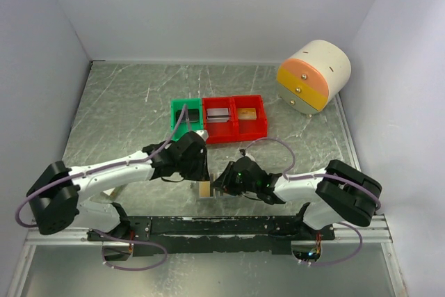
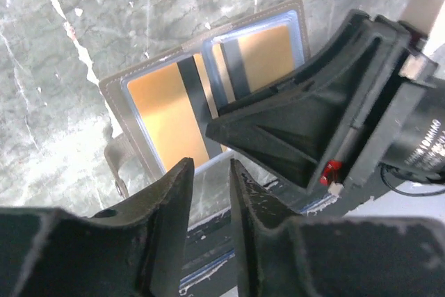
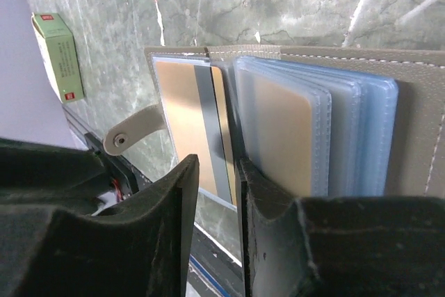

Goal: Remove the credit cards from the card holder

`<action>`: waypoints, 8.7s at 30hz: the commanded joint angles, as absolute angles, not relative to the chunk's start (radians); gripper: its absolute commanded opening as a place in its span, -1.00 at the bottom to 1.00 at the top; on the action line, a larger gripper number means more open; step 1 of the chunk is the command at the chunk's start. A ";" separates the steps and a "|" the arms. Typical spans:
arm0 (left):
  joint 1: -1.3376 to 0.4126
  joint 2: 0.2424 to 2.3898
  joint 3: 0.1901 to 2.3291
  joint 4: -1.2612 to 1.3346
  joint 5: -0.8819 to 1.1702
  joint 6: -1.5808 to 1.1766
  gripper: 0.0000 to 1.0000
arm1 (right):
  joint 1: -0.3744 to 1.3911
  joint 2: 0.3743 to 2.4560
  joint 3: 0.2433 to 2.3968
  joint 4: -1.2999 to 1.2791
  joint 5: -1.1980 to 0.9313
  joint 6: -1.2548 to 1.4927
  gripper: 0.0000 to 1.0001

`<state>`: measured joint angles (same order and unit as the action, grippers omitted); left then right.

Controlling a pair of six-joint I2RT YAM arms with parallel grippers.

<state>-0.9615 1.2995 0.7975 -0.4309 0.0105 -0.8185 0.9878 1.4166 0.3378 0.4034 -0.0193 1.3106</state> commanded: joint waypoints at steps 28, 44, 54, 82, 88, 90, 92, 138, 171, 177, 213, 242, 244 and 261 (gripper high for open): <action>-0.967 1.523 0.718 -0.444 -0.040 -0.838 -0.72 | 0.988 1.495 0.223 0.648 -0.033 1.414 -0.73; -0.967 1.532 0.730 -0.456 -0.050 -0.832 -0.75 | 0.980 1.422 0.216 0.603 -0.008 1.393 -1.00; -0.967 1.539 0.734 -0.444 -0.038 -0.823 -0.76 | 0.979 1.415 0.211 0.612 -0.006 1.396 -0.95; -0.966 1.553 0.762 -0.439 -0.030 -0.804 -0.77 | 0.945 1.366 0.237 0.517 -0.035 1.332 -0.92; -0.966 1.552 0.762 -0.435 -0.022 -0.803 -0.78 | 0.944 1.419 0.276 0.537 -0.052 1.327 -0.64; -0.967 1.548 0.758 -0.433 -0.022 -0.804 -0.78 | 0.945 1.444 0.276 0.571 -0.057 1.338 -0.58; -0.966 1.546 0.755 -0.434 -0.023 -0.804 -0.78 | 0.944 1.471 0.277 0.600 -0.069 1.343 -0.58; -0.968 1.510 0.827 -0.398 0.070 -0.776 -0.62 | 0.933 1.361 0.195 0.564 -0.028 1.391 -0.96; -0.968 1.572 0.747 -0.391 0.046 -0.795 -0.85 | 0.929 1.334 0.199 0.573 -0.052 1.349 -1.00; -0.968 1.581 0.759 -0.382 0.058 -0.787 -0.85 | 0.928 1.370 0.220 0.589 -0.070 1.341 -0.72; -0.968 1.343 0.802 -0.482 -0.118 -0.827 -0.07 | 0.931 0.982 0.325 0.171 -0.110 0.961 -1.00; -0.390 1.041 0.890 -0.688 -0.351 -0.441 1.00 | 0.543 1.197 0.864 -0.102 -0.113 0.489 -1.00; -0.390 1.042 0.878 -0.677 -0.328 -0.436 1.00 | 0.470 1.253 0.890 -0.066 -0.155 0.412 -1.00; -0.388 1.008 0.871 -0.658 -0.382 -0.446 1.00 | 0.421 1.393 1.037 -0.206 -0.093 -0.723 -1.00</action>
<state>-0.3943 1.0313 0.8791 -0.6991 -0.3573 -0.4557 0.4217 1.3731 1.0512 -0.0971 -0.0875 -0.3622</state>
